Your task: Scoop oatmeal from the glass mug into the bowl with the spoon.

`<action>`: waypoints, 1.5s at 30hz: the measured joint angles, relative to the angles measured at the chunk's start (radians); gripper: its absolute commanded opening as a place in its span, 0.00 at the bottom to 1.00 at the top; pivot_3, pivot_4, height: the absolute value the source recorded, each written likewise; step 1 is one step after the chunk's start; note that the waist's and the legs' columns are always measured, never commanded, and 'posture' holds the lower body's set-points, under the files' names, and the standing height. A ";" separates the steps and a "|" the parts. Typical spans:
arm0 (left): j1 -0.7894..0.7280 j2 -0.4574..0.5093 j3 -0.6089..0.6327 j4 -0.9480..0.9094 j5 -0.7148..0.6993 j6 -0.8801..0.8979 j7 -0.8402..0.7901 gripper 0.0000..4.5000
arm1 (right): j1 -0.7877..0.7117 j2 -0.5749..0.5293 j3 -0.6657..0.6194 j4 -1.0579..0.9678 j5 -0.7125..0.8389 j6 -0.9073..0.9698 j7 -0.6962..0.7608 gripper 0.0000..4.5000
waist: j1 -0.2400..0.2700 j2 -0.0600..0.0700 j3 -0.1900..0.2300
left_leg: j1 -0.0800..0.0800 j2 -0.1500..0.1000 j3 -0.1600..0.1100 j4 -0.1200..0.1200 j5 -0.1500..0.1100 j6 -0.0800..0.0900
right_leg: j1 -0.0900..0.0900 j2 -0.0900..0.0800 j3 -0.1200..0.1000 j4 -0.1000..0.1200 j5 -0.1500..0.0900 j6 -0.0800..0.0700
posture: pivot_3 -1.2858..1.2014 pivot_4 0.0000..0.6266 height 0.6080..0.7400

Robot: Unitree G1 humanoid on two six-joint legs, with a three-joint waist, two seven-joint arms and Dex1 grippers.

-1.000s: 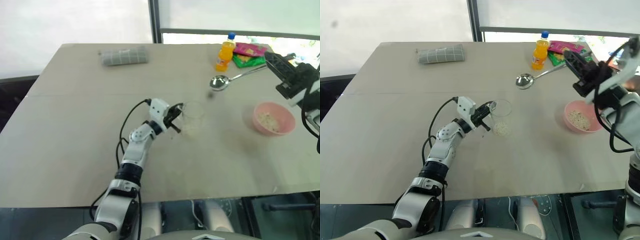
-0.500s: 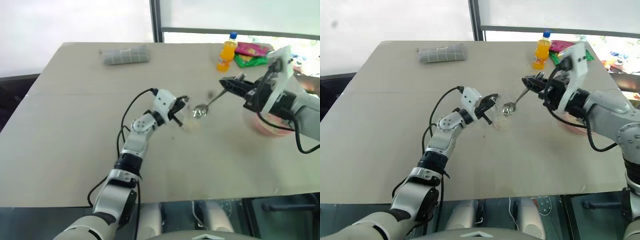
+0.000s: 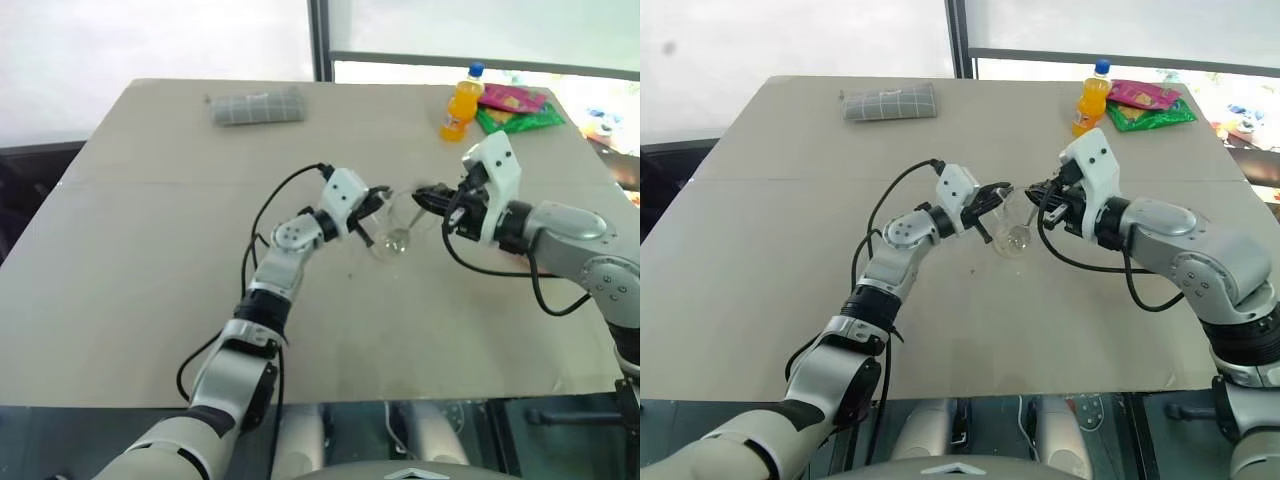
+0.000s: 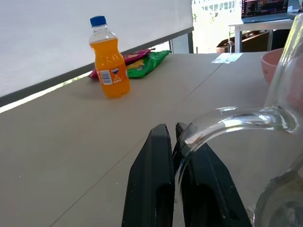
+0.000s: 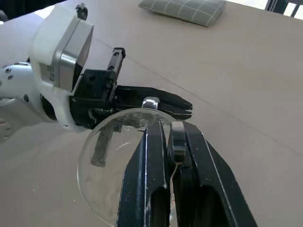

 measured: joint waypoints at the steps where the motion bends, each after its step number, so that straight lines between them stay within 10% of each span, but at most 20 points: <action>1: -0.003 -0.002 0.000 0.006 0.001 -0.002 -0.001 0.01 | 0.003 0.009 0.000 -0.005 -0.008 0.001 0.003 0.00 | 0.000 0.000 0.000 | 0.000 0.000 0.000 0.001 0.000 0.000 | 0.000 0.000 0.000 0.000 0.000 0.000 | 0.52 0.24 1.00; 19: -0.041 -0.027 0.023 0.070 0.018 -0.011 0.003 0.01 | 0.059 0.453 -0.408 0.144 0.388 0.226 -0.508 0.00 | 0.001 0.000 0.000 | 0.000 0.000 -0.002 0.003 0.000 0.000 | 0.001 0.000 -0.002 0.007 0.000 0.000 | 0.52 0.24 1.00; 32: -0.090 -0.115 0.053 0.249 -0.008 -0.164 -0.018 0.01 | 0.100 0.257 -0.553 0.248 0.856 0.134 -0.749 0.00 | -0.006 0.001 0.001 | 0.001 0.000 -0.003 0.003 0.000 0.000 | 0.001 0.000 -0.001 0.009 0.000 0.000 | 0.52 0.24 1.00; 45: -0.152 -0.174 0.074 0.449 -0.016 -0.283 0.010 0.01 | 0.206 0.104 -0.559 0.216 1.012 -0.021 -0.779 0.00 | 0.000 0.000 0.001 | 0.001 -0.001 -0.005 0.003 0.000 0.001 | 0.001 0.000 -0.001 0.008 0.000 0.000 | 0.52 0.24 1.00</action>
